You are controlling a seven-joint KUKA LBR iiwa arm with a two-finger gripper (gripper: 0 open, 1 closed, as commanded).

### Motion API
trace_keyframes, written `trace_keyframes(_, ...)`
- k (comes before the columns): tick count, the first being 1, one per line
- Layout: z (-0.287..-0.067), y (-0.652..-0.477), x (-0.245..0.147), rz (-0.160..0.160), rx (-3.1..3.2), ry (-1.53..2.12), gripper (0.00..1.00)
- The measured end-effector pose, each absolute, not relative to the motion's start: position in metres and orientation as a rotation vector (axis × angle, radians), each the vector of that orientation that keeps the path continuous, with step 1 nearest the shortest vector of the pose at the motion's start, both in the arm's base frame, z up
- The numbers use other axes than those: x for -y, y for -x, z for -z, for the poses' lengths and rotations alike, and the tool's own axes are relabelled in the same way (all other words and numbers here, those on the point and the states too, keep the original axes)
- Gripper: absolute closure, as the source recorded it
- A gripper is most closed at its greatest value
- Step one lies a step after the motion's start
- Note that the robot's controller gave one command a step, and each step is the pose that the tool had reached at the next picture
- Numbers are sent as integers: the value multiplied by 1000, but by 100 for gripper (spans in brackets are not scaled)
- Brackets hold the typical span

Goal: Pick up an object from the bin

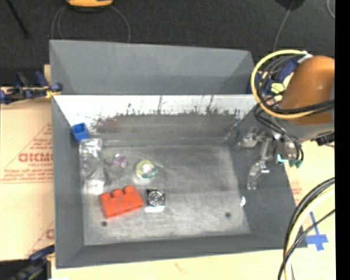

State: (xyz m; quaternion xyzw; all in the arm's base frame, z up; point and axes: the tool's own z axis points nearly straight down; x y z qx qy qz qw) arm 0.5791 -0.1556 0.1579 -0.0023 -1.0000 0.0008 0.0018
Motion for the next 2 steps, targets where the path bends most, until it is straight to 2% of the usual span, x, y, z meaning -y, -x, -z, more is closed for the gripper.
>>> trace_keyframes(1,-111,-559,76,7,3137,93,0)
trace_keyframes(2,-124,-613,2,3,3150,-80,0)
